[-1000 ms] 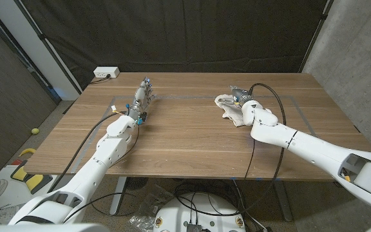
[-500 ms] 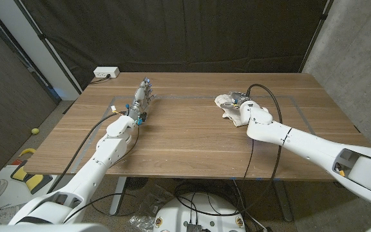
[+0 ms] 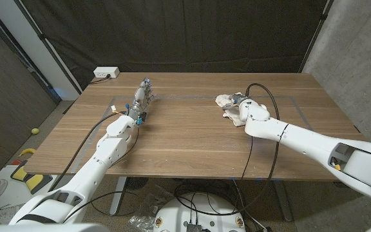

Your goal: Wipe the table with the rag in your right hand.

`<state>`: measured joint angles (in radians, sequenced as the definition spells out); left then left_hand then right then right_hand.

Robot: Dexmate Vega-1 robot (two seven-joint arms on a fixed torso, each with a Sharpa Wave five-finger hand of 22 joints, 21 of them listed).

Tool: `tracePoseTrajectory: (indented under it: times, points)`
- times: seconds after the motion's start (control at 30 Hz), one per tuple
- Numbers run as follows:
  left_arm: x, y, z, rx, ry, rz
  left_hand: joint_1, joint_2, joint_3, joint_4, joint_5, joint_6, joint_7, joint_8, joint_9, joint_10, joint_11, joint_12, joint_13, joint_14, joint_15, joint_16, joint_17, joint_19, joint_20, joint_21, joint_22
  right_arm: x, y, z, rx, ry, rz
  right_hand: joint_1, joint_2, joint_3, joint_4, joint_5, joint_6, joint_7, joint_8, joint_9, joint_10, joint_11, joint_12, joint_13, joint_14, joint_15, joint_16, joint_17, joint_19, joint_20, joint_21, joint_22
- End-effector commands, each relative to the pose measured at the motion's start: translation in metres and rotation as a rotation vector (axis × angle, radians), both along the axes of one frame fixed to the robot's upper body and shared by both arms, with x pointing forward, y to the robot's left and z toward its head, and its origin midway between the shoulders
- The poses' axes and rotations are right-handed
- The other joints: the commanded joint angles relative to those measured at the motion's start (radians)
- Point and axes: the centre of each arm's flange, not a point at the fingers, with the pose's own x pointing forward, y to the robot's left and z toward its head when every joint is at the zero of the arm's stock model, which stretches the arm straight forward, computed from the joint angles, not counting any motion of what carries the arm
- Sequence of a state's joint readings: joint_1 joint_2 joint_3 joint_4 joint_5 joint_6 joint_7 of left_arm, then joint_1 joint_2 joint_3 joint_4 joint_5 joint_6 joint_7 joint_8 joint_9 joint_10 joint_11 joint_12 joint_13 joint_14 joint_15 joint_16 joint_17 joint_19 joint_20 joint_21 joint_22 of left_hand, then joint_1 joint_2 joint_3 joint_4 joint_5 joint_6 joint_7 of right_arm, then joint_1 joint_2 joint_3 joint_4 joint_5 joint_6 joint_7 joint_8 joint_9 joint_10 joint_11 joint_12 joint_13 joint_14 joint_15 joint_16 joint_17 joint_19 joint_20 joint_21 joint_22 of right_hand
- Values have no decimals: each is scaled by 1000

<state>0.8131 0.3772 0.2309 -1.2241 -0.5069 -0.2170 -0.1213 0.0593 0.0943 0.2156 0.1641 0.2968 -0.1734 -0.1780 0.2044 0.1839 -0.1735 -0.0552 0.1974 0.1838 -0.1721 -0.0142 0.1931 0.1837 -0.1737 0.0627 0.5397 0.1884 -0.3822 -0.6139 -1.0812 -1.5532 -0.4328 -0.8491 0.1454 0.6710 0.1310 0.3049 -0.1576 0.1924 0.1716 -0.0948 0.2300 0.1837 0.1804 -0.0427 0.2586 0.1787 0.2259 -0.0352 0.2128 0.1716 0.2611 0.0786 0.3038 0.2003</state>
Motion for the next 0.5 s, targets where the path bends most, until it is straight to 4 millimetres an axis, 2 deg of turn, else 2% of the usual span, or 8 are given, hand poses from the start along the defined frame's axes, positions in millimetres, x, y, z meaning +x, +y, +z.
tracePoseTrajectory:
  times: [0.03, 0.17, 0.23, 0.33, 0.37, 0.43, 0.47, 0.5]
  points:
    - [0, 1, 0, -1, 0, 3, 1, 32, 0, -4, 2, -99, 1, 2, 5, -178, 10, 8, 3, -136, -8, 1, 4, -162, -4, -1, 5, 6, 2, -4, 11, 5, 2, 49, 23, 28, 15, 1, 143, 8, 22, 2, 203, -14, 40, 5, 231, -101, 30, 12, 179, -120, 91, 31]
    - [-1, 2, -1, -3, 1, 6, 1, 32, 0, -4, 2, -98, 1, 2, 5, -180, 5, 8, 3, -137, -8, 1, 4, -162, -4, -2, 5, 5, 4, -5, 25, -48, 27, 69, 48, 58, 34, 4, 328, 2, 57, 1, 361, -27, 65, 4, 401, -145, 48, 20, 237, -154, 172, 69]
    - [-1, 2, -1, -2, 0, 5, 2, 32, 0, -4, 2, -98, 2, 1, 5, -182, 2, 7, 3, -137, -8, 1, 4, -163, -3, -3, 5, 4, 4, -5, 31, -70, 35, 87, 62, 89, 47, 4, 418, -3, 71, 0, 454, -31, 81, 5, 512, -173, 74, 28, 260, -171, 218, 92]
    - [-1, 2, -1, -4, -1, 4, 2, 32, 0, -4, 2, -98, 2, 0, 5, -180, 6, 8, 3, -137, -8, 1, 4, -163, -4, -4, 5, 2, 5, -5, 29, -127, 46, 138, 64, 144, 55, 0, 541, -11, 83, -1, 602, -32, 105, 7, 666, -189, 125, 61, 283, -190, 302, 139]
    - [-1, 2, -1, -4, -2, 4, 2, 31, 0, -4, 1, -98, 2, 0, 5, -184, -3, 6, 3, -137, -9, 1, 4, -163, -4, -4, 5, 1, 6, -5, 30, -145, 47, 155, 64, 153, 53, -3, 578, -9, 86, -1, 639, -43, 107, 8, 711, -189, 152, 81, 289, -192, 330, 156]
    - [-1, 3, -1, -6, -2, 5, 2, 31, 0, -4, 1, -97, 2, 0, 5, -181, 2, 7, 3, -137, -9, 1, 4, -162, -5, -5, 5, -1, 6, -5, 30, -170, 48, 221, 51, 163, 19, -8, 626, -12, 79, 1, 713, -45, 105, 12, 808, -198, 229, 141, 288, -198, 397, 202]
    - [-1, 3, -1, -6, -3, 4, 2, 31, 0, -4, 1, -97, 3, -1, 5, -180, 8, 8, 3, -137, -8, 1, 4, -161, -4, -5, 5, -1, 6, -5, 32, -173, 49, 255, 35, 154, -1, -10, 634, -12, 70, 2, 737, -49, 103, 20, 832, -199, 266, 176, 283, -201, 432, 229]
    - [-1, 3, -1, -6, -3, 5, 2, 31, -1, -4, 1, -97, 3, -1, 5, -182, 7, 7, 3, -137, -8, 1, 4, -161, -4, -5, 5, -1, 7, -5, 34, -177, 55, 274, 18, 138, -10, -11, 636, -10, 63, 3, 742, -48, 100, 29, 854, -198, 299, 206, 282, -200, 459, 249]
